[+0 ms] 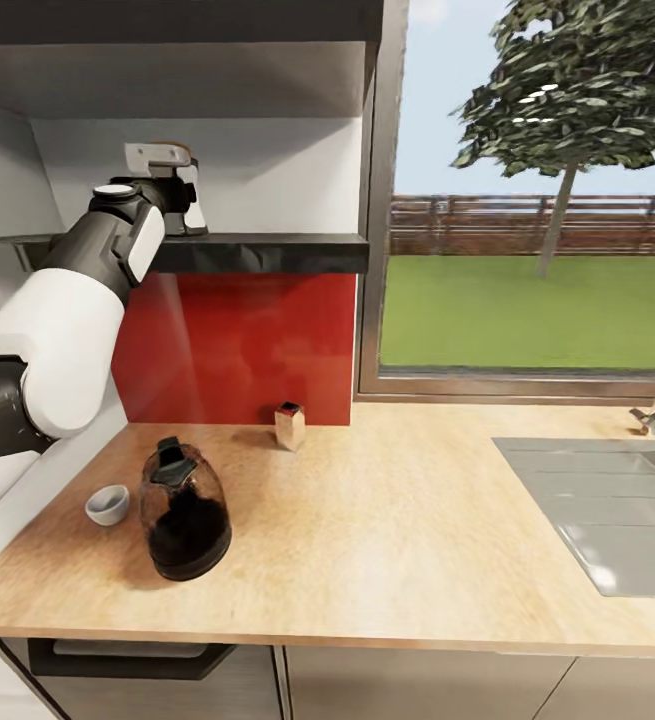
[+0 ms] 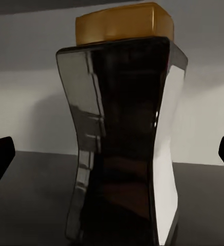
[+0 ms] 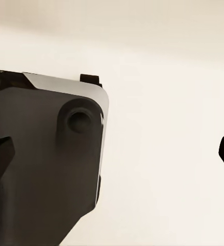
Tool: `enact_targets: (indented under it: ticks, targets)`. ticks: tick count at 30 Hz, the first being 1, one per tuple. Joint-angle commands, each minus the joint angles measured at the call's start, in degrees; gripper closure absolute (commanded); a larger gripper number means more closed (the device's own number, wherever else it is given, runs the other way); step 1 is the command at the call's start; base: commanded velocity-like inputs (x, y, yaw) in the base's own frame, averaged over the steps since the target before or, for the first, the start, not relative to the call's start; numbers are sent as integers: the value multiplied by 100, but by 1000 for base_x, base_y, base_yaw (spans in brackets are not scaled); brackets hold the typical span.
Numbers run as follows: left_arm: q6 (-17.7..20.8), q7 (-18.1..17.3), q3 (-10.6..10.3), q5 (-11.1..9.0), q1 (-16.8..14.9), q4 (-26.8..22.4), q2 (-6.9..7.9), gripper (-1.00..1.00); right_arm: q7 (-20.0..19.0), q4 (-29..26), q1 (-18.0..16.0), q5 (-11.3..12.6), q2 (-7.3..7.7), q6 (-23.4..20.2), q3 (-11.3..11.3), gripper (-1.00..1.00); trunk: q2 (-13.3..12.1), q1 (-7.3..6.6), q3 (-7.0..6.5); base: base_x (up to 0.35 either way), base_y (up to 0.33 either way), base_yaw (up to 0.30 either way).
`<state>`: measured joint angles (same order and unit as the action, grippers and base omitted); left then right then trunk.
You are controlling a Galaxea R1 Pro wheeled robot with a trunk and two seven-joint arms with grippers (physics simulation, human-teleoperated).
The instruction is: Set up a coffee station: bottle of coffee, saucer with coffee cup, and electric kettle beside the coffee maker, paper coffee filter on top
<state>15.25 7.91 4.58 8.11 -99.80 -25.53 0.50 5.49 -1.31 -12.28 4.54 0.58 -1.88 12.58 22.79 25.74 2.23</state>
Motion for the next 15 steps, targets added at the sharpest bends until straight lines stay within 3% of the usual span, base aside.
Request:
enact_targets:
  ticks: [1, 8, 15]
  targets:
    - [26, -9, 25, 59, -1, -10, -5, -100, 25, -9, -2, 47, 1, -17, 49, -100, 13, 4, 13, 29, 0, 0]
    - [22, -9, 25, 52, 162, -13, -5, -100, 31, -9, 1, 44, 4, -15, 50, -100, 13, 4, 13, 11, 0, 0]
    - [-65, -9, 29, 51, 205, -19, -1, -100, 31, -9, 5, 47, 4, -15, 45, -100, 13, 4, 13, 158, 0, 0]
